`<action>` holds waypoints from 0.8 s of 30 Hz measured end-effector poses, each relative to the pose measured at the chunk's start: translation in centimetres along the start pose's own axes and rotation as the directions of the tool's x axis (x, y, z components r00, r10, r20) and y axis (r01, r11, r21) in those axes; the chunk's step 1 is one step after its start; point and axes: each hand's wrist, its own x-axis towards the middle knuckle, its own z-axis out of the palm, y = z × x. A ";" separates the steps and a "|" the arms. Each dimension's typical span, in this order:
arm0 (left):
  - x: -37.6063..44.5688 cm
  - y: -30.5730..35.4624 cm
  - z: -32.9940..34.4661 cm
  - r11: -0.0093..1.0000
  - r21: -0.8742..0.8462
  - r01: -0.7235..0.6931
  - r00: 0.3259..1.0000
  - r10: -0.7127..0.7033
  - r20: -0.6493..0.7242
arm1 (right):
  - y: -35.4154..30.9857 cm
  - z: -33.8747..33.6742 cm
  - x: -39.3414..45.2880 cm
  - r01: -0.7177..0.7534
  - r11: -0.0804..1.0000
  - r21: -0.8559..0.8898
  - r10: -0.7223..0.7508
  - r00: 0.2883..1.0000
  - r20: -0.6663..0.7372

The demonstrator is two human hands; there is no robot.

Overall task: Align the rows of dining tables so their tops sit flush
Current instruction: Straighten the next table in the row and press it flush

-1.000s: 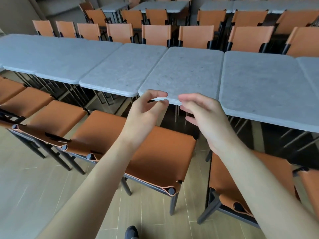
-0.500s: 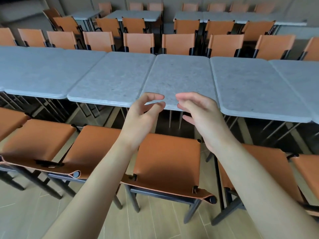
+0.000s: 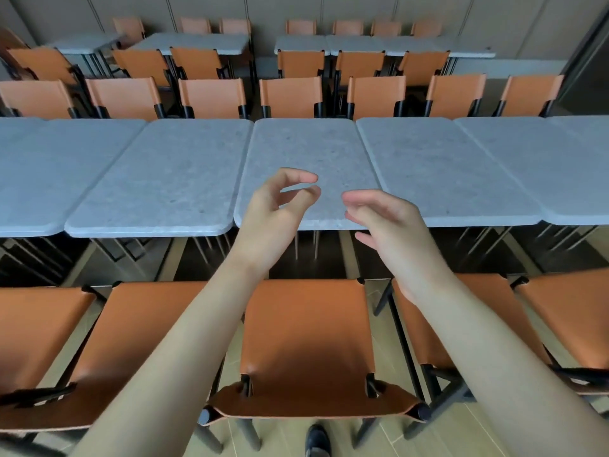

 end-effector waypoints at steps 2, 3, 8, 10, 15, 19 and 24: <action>2.0 -0.8 0.0 1.000 0.021 -0.014 0.999 0.013 0.031 | 0.2 0.3 1.8 0.003 1.000 0.002 -0.003 1.000 -0.006; 3.1 -1.0 -0.1 0.999 0.037 -0.019 0.999 0.018 0.047 | 0.2 0.5 2.8 0.011 1.000 0.001 -0.011 1.000 -0.004; 9.9 -1.3 -0.3 0.997 0.070 -0.040 0.998 0.036 0.049 | 0.2 1.0 8.9 0.041 0.999 0.009 -0.041 0.999 -0.016; 12.2 -1.8 0.1 0.996 0.073 -0.044 0.998 0.041 0.048 | 0.5 1.0 11.5 0.046 0.999 0.020 -0.045 0.999 -0.027; 17.6 -4.7 1.2 0.994 0.101 -0.036 0.998 0.029 0.061 | 2.8 0.7 17.9 0.026 1.000 -0.012 -0.027 0.998 -0.062; 21.6 -9.1 2.5 0.988 0.156 0.009 0.996 -0.023 0.089 | 7.5 0.3 22.5 -0.040 0.998 -0.053 0.035 0.995 -0.092; 25.5 -17.1 4.4 0.958 0.276 0.077 0.982 -0.121 0.146 | 16.7 -0.3 26.2 -0.164 0.967 -0.195 0.155 0.986 -0.062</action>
